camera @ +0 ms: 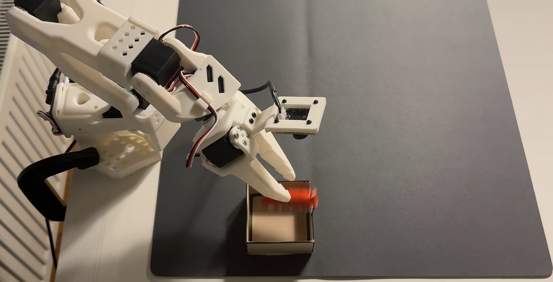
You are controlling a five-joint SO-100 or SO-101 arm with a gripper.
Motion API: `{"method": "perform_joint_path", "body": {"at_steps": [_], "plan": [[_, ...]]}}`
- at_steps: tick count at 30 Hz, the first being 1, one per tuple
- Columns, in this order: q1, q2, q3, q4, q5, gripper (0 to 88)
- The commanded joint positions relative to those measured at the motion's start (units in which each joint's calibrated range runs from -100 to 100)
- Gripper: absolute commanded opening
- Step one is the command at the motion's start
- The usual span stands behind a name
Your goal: Pick the red object and place it in the box
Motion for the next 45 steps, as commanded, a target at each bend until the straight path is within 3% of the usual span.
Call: {"method": "perform_joint_path", "body": {"at_steps": [1, 6, 9, 14, 23, 33, 45], "plan": [[0.0, -1.21, -0.47, -0.17, -0.2, 14.3], [-0.59, -1.21, -1.01, -0.17, -0.57, 13.7], [-4.08, -1.21, -1.2, -0.61, -3.64, 13.5], [-10.54, -1.29, -1.92, -0.43, -9.53, 0.8], [-17.59, -1.38, -2.92, -0.35, -14.69, 0.8], [-23.46, -1.38, 0.98, 2.45, -15.06, 1.2], [-23.98, -1.38, 5.34, 12.68, -15.01, 1.2]]}}
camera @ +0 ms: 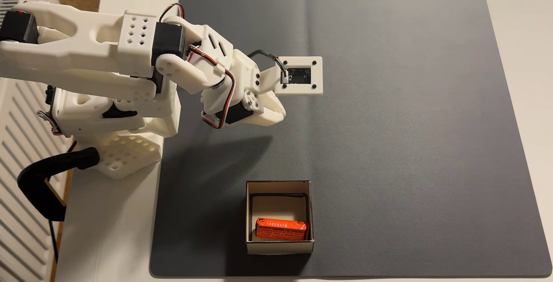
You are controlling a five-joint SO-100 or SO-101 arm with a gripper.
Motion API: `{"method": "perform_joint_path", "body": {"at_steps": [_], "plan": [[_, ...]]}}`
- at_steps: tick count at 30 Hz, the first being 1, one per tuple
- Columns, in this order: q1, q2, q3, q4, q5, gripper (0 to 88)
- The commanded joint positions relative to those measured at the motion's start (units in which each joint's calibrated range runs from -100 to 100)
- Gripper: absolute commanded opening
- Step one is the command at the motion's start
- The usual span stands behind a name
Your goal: Pick the red object and place it in the box
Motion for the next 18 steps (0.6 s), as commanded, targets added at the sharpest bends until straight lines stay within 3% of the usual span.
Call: {"method": "perform_joint_path", "body": {"at_steps": [1, 18], "plan": [[0.22, -0.6, 0.95, 1.98, -0.06, 1.2], [-3.71, -0.69, 4.85, 1.37, -0.21, 1.2]]}}
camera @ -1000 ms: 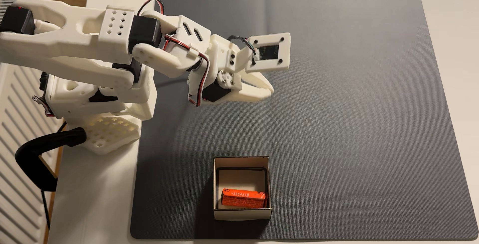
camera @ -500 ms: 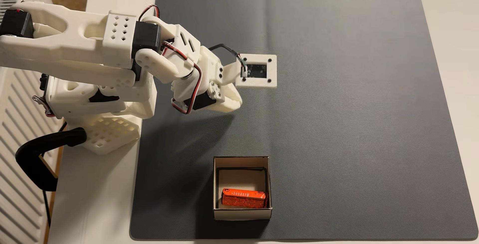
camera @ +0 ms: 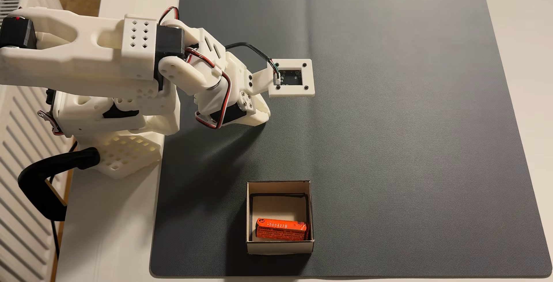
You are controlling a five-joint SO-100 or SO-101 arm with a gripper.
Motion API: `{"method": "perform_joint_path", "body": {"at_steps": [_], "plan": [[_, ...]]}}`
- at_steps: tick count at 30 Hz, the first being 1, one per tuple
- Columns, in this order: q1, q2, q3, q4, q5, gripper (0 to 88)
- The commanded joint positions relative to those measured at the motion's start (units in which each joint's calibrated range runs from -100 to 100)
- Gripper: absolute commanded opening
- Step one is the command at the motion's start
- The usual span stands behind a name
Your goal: Pick the red object and place it in the box
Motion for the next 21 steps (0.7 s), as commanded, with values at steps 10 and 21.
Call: {"method": "perform_joint_path", "body": {"at_steps": [10, 21], "plan": [[0.0, -17.44, 2.92, 6.1, -0.05, 1.1], [0.3, -21.86, 2.92, 20.79, -0.11, 0.8]]}}
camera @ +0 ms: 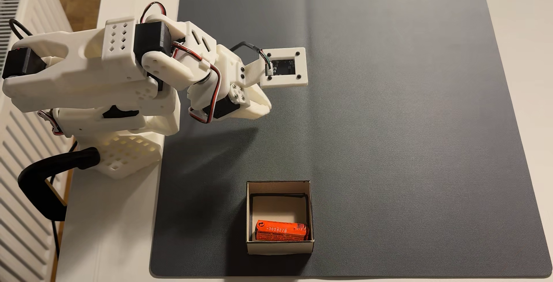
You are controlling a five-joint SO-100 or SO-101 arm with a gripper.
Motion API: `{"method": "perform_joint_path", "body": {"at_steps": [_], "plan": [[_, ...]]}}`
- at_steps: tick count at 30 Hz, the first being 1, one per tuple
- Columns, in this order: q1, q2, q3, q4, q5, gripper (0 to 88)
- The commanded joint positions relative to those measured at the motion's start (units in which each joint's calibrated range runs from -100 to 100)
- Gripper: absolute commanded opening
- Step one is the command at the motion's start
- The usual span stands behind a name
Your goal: Pick the red object and place it in the box
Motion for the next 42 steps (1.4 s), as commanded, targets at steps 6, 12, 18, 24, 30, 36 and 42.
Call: {"method": "perform_joint_path", "body": {"at_steps": [6, 12, 18, 24, 30, 36, 42], "plan": [[0.0, -0.47, 0.64, 9.43, -0.05, 1.0], [0.07, -0.3, 0.64, 10.22, 0.42, 1.2], [-0.22, -0.3, 0.64, 10.22, 0.42, 1.1], [-0.07, -0.3, 0.64, 10.22, 0.42, 1.1], [-0.07, -0.3, 0.64, 10.22, 0.42, 1.1], [-0.07, -0.3, 0.64, 10.22, 0.42, 1.1], [0.0, -0.3, 0.64, 10.22, 0.42, 1.1]]}}
